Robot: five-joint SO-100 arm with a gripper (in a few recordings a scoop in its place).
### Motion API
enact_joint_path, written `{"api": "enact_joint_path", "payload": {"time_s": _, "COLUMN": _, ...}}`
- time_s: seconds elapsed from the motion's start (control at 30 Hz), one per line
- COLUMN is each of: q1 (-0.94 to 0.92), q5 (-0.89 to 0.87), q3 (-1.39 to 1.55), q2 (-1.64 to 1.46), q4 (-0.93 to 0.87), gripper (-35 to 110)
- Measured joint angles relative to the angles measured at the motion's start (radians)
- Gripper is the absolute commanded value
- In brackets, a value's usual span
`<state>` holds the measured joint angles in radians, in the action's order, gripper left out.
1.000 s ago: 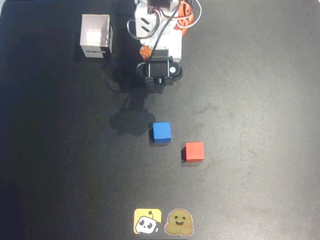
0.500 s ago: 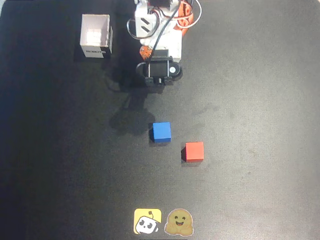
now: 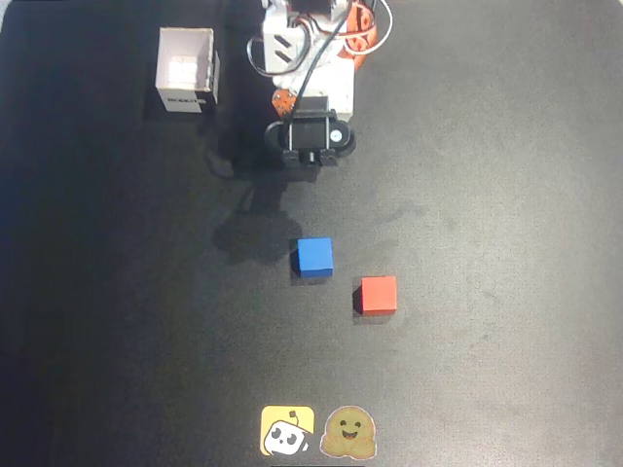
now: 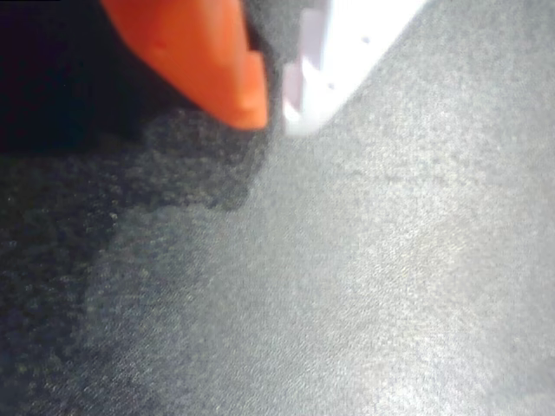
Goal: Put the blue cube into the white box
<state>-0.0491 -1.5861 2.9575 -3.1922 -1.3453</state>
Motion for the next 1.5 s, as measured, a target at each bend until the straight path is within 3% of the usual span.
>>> {"api": "enact_joint_path", "payload": {"time_s": 0.3, "q1": 0.0, "q5": 0.064, "q3": -0.034, "q2": 0.046, "q4": 0.132, "gripper": 0}}
{"api": "enact_joint_path", "payload": {"time_s": 0.73, "q1": -0.069, "q5": 0.293, "q3": -0.643, "q2": 0.897, "q4": 0.252, "gripper": 0}}
{"api": "enact_joint_path", "payload": {"time_s": 1.03, "q1": -0.012, "q5": 0.262, "q3": -0.844, "q2": 1.193, "q4": 0.307, "gripper": 1}}
{"api": "enact_joint_path", "payload": {"time_s": 1.5, "q1": 0.066, "q5": 0.155, "q3": -0.882, "q2": 1.325, "q4": 0.322, "gripper": 11}}
